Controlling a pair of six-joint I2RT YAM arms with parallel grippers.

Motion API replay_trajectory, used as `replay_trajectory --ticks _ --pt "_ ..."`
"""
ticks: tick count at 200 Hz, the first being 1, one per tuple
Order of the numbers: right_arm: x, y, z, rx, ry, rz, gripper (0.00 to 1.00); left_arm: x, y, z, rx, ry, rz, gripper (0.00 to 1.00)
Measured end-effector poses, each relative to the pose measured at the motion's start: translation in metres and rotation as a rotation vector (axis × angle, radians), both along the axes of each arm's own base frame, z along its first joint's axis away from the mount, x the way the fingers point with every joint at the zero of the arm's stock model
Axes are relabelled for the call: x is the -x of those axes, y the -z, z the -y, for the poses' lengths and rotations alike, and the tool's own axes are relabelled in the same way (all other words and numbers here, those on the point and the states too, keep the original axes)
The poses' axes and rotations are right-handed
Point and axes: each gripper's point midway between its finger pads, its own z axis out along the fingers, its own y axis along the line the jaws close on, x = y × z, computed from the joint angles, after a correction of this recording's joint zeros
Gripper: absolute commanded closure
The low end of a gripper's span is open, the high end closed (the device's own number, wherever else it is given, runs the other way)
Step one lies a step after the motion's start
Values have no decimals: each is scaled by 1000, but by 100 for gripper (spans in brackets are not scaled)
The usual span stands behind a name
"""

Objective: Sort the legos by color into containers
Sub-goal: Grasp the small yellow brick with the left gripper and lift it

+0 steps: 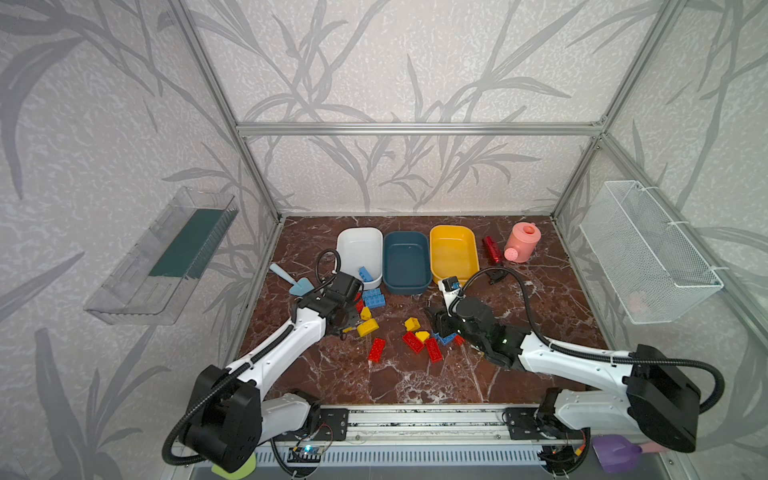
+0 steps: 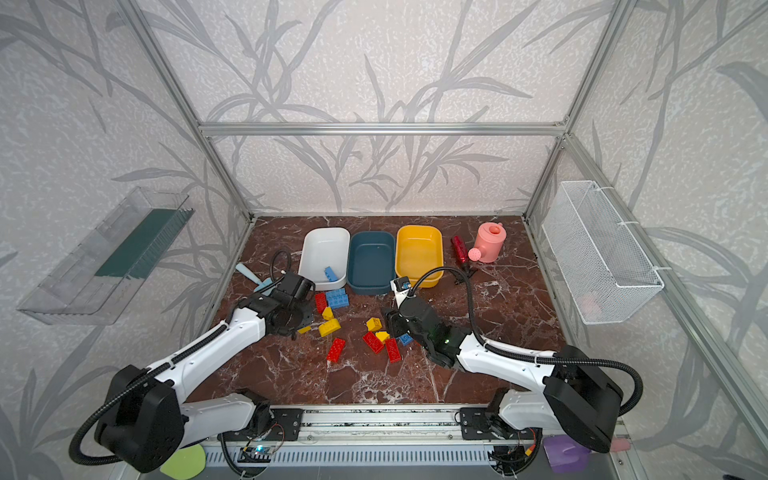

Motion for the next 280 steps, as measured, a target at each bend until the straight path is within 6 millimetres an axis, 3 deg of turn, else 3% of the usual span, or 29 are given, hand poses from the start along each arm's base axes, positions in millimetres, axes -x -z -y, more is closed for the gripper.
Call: replay_trajectory --ticks 24,56,126,165,218,280 --pt "1 0 0 -6 1 8 35 -31 -39 13 6 48 74 74" --pt "2 4 1 0 4 8 35 -69 -62 34 11 111 95 73" --pt "3 -1 2 -18 9 25 35 -152 -67 93 90 252 90 73" --pt "3 -4 3 -26 15 36 36 -194 -49 128 131 302 67 73" --pt "2 -8 5 -31 24 48 35 -216 -18 167 127 372 10 69" --pt "3 -9 6 -33 23 49 32 -215 -18 172 100 406 -14 32"
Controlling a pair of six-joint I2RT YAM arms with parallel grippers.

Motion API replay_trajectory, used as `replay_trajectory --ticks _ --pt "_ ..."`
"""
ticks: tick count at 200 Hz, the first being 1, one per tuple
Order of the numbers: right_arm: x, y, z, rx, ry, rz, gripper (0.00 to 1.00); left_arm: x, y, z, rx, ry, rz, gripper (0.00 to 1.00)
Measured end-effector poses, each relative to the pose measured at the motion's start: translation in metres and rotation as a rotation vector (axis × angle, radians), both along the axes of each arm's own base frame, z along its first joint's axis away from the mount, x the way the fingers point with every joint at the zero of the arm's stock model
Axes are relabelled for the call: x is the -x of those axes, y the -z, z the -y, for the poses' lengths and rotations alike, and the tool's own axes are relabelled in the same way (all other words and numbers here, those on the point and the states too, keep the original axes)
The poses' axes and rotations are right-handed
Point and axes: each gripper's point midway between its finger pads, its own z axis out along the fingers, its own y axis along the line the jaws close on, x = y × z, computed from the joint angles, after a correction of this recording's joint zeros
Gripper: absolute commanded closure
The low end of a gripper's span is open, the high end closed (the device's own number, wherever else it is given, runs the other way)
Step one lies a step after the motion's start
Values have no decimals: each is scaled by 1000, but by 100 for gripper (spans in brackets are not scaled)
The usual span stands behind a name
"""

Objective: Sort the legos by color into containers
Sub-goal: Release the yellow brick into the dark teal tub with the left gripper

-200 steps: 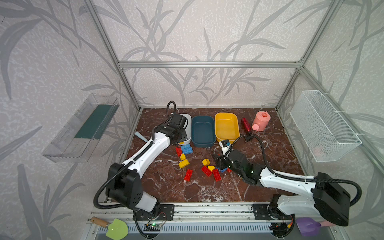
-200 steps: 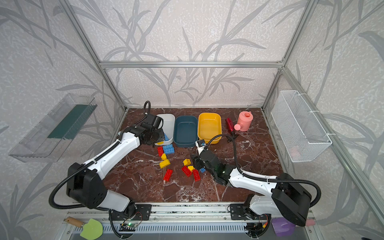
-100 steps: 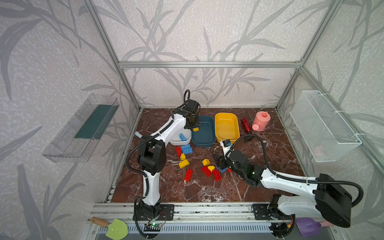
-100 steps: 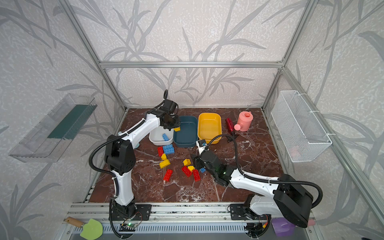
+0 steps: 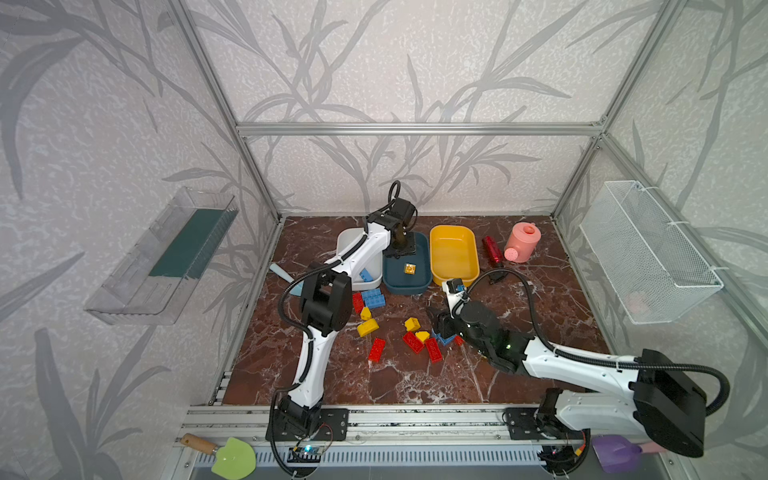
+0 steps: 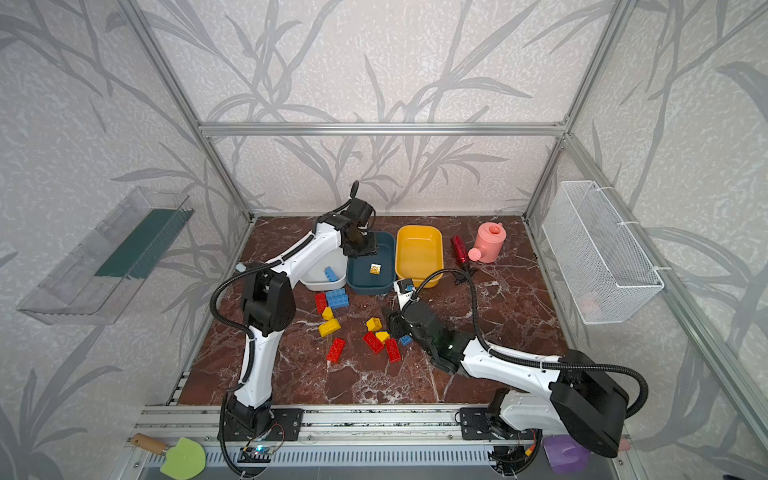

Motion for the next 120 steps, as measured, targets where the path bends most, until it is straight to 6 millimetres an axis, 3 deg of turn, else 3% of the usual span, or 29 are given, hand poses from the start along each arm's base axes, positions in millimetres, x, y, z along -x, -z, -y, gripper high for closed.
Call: replay_trajectory --ticks 23,45,83,103,120 --pt "2 3 -1 10 -14 -10 30 3 -3 -2 -10 6 -2 18" --pt "6 6 -2 41 -39 -24 28 10 -18 -8 -5 4 17 15" --pt "8 -8 -11 84 -78 -36 32 47 -83 -30 27 -9 120 15" --pt "9 -17 -15 113 -98 -62 33 77 -123 -47 64 -19 210 16" --pt "9 -19 -22 148 -114 -88 33 105 -141 -64 86 -35 269 16"
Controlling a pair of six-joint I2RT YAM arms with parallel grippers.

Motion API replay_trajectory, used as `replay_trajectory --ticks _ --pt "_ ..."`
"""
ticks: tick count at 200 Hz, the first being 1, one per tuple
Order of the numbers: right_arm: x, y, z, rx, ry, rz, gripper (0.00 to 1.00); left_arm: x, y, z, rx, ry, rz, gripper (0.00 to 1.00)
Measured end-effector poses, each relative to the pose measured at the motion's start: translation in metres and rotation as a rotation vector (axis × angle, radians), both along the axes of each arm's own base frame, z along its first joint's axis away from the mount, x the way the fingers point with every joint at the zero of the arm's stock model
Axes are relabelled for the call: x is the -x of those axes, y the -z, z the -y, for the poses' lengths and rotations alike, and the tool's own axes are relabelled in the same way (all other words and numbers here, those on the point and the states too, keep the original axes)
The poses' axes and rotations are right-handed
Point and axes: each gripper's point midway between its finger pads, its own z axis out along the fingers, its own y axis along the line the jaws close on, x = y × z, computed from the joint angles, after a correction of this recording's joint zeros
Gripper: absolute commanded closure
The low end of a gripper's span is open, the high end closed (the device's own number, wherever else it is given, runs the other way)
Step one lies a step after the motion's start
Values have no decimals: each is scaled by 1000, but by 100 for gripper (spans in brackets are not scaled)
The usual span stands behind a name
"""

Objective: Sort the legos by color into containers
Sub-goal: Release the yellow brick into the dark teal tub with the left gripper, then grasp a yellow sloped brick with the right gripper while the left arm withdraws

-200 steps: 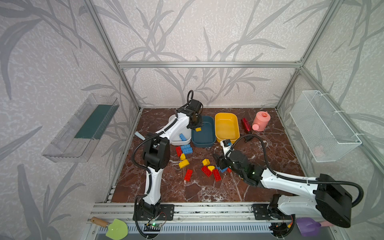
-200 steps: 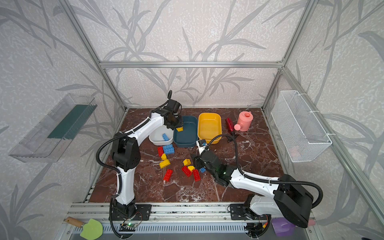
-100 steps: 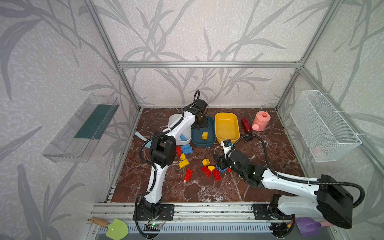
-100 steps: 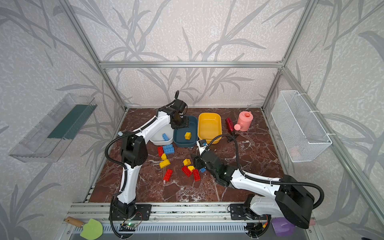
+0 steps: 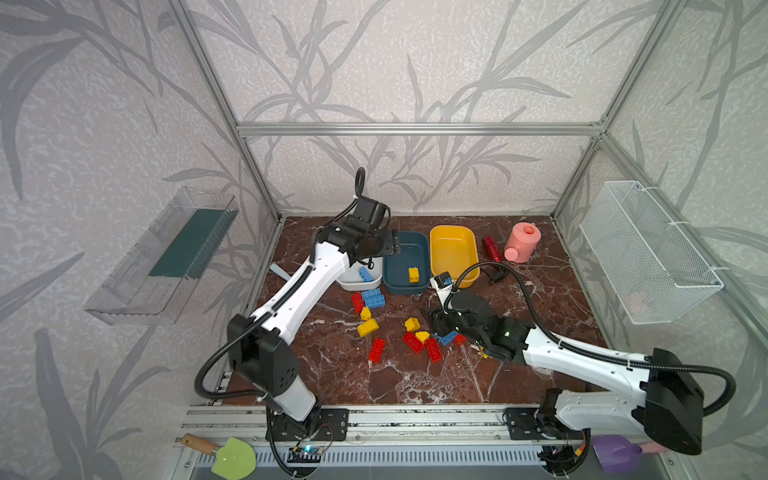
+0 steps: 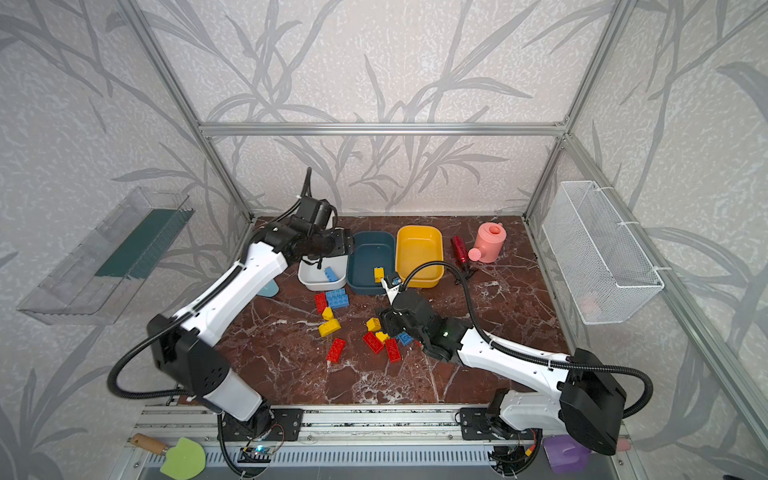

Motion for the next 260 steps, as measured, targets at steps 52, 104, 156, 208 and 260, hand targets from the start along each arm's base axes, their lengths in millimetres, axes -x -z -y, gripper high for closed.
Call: replay_trajectory --ticks 52,104,156,208,260 --pt "3 30 -40 193 -95 -116 32 82 3 -53 4 -48 102 15" --pt "17 59 -98 291 -219 -183 29 146 -13 -104 1 -116 288 15" --pt "4 87 -147 304 -228 -211 33 185 -12 -144 -15 -203 425 15" --pt "-11 114 -180 318 -207 -214 42 197 -18 -159 -10 -253 488 15" --pt "-33 126 -190 320 -162 -210 44 197 -17 -159 -12 -253 485 15"
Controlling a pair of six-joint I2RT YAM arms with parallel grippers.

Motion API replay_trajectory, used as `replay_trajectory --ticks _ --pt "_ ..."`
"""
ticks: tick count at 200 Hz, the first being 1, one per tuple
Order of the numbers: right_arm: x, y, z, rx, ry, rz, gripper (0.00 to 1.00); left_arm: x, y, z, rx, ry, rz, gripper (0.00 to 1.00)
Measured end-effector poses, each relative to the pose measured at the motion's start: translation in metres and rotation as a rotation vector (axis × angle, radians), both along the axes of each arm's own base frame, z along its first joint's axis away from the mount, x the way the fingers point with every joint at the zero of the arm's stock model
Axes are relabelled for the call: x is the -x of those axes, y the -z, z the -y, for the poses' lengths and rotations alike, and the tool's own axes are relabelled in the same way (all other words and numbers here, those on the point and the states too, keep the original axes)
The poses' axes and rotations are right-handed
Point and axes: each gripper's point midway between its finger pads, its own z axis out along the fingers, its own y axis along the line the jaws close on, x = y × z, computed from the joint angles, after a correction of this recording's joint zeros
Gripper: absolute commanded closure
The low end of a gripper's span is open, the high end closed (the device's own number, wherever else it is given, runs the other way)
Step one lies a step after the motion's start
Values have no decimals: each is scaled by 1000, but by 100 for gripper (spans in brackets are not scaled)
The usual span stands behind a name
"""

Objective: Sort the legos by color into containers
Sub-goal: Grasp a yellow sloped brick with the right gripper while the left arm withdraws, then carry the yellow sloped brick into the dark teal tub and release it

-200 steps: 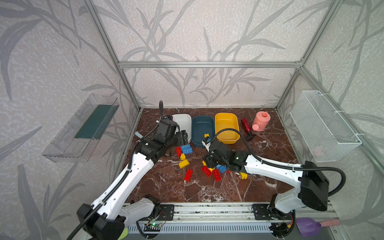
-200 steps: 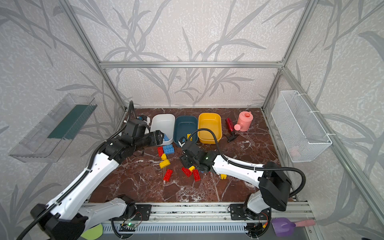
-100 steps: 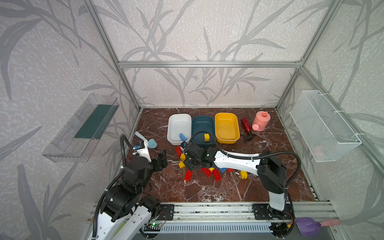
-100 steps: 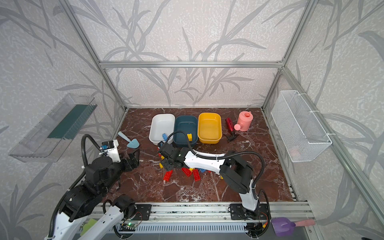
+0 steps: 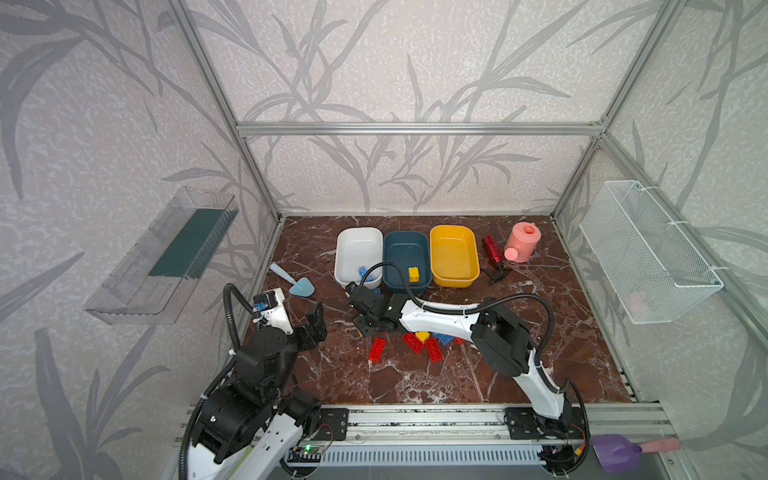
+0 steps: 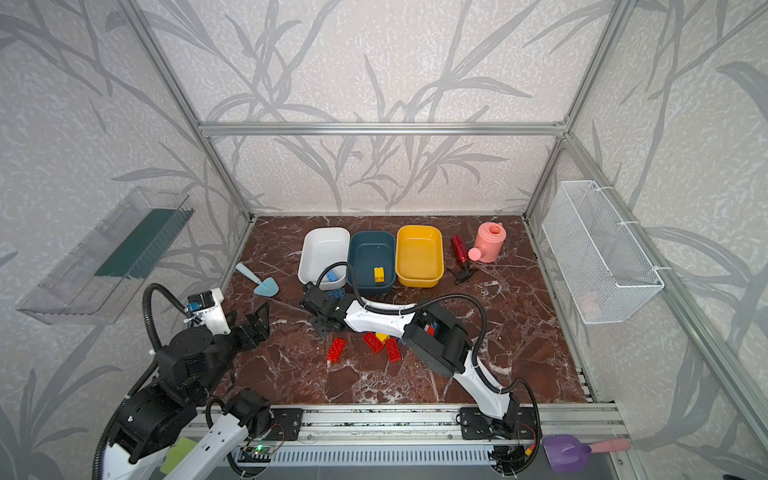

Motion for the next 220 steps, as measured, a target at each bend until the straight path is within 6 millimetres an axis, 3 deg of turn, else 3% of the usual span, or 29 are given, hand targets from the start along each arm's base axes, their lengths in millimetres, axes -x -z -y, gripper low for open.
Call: replay_trajectory --ticks 56,93,168,200,220 --pt "-15 6 0 9 26 2 55 0 0 0 -1 1 -1 15" --pt "-16 8 -1 16 27 6 71 -2 2 1 -7 2 -10 15" --pt "-16 7 -1 16 22 7 76 -2 3 1 -10 1 -14 15" --pt "-11 -5 1 6 5 2 78 -2 3 1 -10 1 -15 15" --pt "-9 -29 2 -21 -5 8 78 -3 3 1 -11 1 -16 15"
